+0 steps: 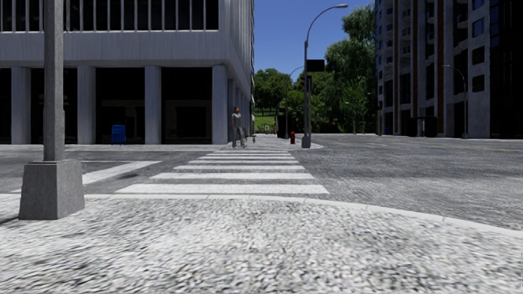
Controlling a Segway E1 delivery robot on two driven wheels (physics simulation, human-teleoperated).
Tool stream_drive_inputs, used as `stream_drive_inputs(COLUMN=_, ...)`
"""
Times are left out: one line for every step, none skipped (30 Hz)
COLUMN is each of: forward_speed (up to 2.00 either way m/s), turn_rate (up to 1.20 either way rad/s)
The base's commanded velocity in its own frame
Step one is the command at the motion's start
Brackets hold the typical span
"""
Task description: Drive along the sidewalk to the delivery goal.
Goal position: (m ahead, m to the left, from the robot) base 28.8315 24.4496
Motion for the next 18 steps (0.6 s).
stream_drive_inputs(forward_speed=2.00, turn_rate=0.00)
stream_drive_inputs(forward_speed=2.00, turn_rate=0.00)
stream_drive_inputs(forward_speed=2.00, turn_rate=0.00)
stream_drive_inputs(forward_speed=2.00, turn_rate=0.00)
stream_drive_inputs(forward_speed=2.00, turn_rate=0.00)
stream_drive_inputs(forward_speed=2.00, turn_rate=0.00)
stream_drive_inputs(forward_speed=2.00, turn_rate=0.00)
stream_drive_inputs(forward_speed=2.00, turn_rate=0.00)
stream_drive_inputs(forward_speed=2.00, turn_rate=0.00)
stream_drive_inputs(forward_speed=2.00, turn_rate=0.00)
stream_drive_inputs(forward_speed=2.00, turn_rate=0.00)
stream_drive_inputs(forward_speed=2.00, turn_rate=0.00)
stream_drive_inputs(forward_speed=2.00, turn_rate=0.00)
stream_drive_inputs(forward_speed=1.98, turn_rate=0.16)
stream_drive_inputs(forward_speed=1.90, turn_rate=0.26)
stream_drive_inputs(forward_speed=1.90, turn_rate=0.26)
stream_drive_inputs(forward_speed=1.81, turn_rate=0.30)
stream_drive_inputs(forward_speed=1.73, turn_rate=0.38)
